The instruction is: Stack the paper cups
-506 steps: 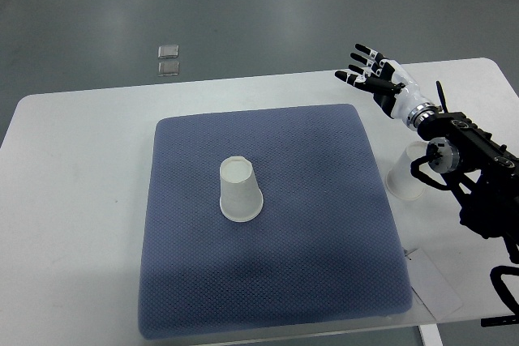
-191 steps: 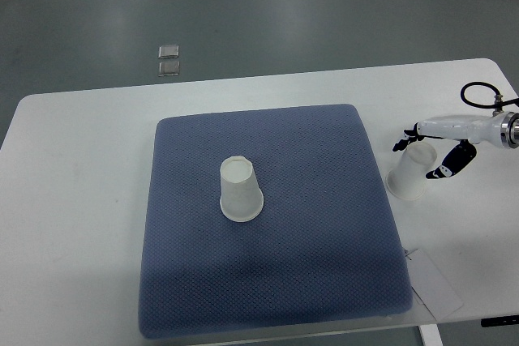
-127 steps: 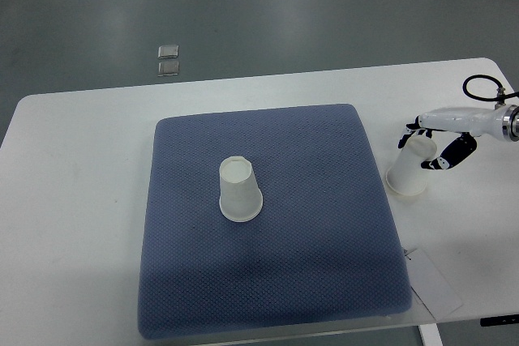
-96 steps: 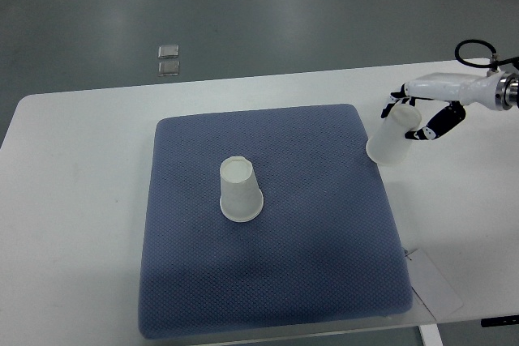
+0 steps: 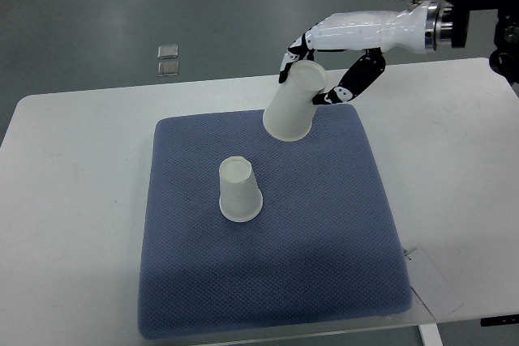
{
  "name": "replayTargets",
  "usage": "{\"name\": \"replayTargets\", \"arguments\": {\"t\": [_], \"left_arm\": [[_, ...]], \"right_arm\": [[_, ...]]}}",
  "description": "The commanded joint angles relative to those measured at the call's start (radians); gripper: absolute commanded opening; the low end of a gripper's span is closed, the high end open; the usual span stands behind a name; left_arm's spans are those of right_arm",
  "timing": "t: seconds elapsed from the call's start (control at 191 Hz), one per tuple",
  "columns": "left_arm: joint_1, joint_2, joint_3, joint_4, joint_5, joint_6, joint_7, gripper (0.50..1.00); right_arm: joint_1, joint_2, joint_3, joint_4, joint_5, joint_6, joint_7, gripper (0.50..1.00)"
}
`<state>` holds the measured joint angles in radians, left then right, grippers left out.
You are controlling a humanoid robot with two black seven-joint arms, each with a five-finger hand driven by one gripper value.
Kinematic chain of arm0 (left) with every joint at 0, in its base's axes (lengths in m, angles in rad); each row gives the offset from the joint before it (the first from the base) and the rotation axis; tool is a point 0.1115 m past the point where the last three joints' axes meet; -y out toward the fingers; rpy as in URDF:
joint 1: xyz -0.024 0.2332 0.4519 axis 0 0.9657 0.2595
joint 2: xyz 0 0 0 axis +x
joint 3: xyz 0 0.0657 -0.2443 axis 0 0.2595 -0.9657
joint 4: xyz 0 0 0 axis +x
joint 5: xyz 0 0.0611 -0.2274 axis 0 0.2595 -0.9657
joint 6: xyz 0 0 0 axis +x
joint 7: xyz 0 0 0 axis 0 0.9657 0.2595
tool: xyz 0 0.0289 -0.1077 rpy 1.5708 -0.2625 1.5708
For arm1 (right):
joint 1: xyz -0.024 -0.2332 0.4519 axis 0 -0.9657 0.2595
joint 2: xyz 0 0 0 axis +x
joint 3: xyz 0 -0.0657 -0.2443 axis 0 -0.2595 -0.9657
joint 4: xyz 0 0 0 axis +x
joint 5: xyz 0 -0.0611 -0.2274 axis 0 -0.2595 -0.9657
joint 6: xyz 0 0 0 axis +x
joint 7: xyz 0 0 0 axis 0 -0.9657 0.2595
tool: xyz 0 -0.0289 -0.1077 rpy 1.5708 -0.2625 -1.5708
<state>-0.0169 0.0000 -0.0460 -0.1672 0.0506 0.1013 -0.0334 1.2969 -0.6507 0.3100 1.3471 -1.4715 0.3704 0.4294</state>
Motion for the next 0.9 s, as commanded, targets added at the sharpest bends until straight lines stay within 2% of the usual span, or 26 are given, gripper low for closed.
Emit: {"name": "replayTargets", "arguments": {"t": [0.0,0.162,0.33,0.895], "left_arm": [[0.0,0.0,0.0,0.0,0.0,0.0,0.0,1.0],[0.0,0.0,0.0,0.0,0.0,0.0,0.0,1.0],[-0.002,0.0,0.0,0.0,0.0,0.0,0.0,1.0],[0.0,0.0,0.0,0.0,0.0,0.0,0.0,1.0]], "right_arm": [[0.03,0.074,0.0,0.003,0.002,0.016,0.0,0.582],[0.067,0.166,-0.005,-0.011,0.0,0.05,-0.006,0.584],[0.065,0.198,-0.019,-0.014,-0.013,0.085,-0.023,0.596],[0.054,0.255,-0.077,-0.082,-0.075,0.07,-0.038,0.609]]}}
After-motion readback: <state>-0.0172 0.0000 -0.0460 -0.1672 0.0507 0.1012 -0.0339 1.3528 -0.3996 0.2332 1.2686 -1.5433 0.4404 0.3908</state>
